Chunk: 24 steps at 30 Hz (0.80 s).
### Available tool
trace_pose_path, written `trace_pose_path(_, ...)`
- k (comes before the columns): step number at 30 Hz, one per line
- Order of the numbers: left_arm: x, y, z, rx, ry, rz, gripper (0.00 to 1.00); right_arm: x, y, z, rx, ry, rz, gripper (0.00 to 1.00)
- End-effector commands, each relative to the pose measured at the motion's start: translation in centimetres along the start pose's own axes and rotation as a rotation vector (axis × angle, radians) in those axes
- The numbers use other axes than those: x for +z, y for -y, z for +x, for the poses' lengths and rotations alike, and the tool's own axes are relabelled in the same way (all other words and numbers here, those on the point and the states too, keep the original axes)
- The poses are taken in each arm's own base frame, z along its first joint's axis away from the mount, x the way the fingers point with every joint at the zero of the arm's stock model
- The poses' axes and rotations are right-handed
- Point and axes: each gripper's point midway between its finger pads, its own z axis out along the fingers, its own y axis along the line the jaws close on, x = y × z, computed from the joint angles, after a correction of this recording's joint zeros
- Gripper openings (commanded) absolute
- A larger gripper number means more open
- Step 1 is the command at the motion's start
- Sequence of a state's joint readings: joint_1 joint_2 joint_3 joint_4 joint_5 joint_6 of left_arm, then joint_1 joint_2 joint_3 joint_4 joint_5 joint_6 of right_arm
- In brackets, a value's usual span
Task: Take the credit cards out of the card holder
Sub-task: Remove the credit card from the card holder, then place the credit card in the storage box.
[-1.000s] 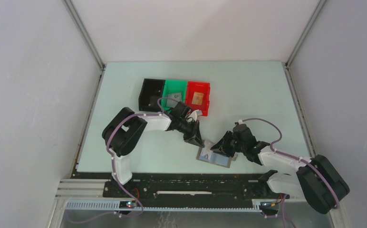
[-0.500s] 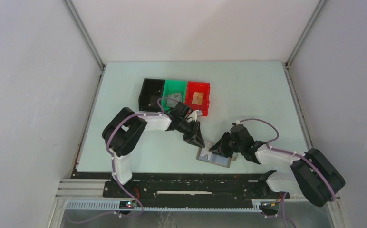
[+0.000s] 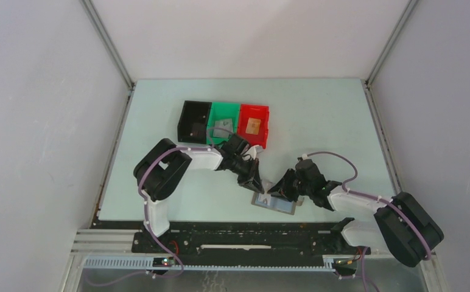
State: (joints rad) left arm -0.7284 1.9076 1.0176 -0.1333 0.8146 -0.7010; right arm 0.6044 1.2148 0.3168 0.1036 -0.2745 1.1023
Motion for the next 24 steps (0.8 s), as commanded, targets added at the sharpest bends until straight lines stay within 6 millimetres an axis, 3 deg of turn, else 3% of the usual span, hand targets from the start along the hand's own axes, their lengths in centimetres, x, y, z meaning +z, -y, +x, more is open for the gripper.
trace_pose_path(1, 0.0, 0.5, -0.3, 0.026, 0.008, 0.007, 0.0, -0.7, -2.0, -0.6, -0.026, 0.029, -0.049, 0.33)
trace_pose_path(4, -1.3, 0.6, -0.8, 0.054, 0.023, -0.031, 0.0, -1.5, -2.1, -0.9, -0.026, 0.052, -0.051, 0.33)
trace_pose_path(7, -4.0, 1.1, -1.9, 0.092, 0.058, -0.069, 0.0, -2.8, -1.6, -1.8, -0.013, 0.094, -0.033, 0.36)
trace_pose_path(15, -13.7, -0.3, -5.3, 0.177, 0.142, -0.24, 0.0, -6.0, -0.4, -4.1, -0.007, 0.181, -0.03, 0.43)
trace_pose_path(20, -19.4, -1.6, -8.0, 0.188, 0.235, -0.351, 0.0, -6.6, 0.0, -4.6, -0.008, 0.199, -0.024, 0.43)
trace_pose_path(24, -23.7, -2.1, -11.3, 0.168, 0.366, -0.407, 0.0, -6.6, 0.1, -4.6, -0.008, 0.195, -0.023, 0.43)
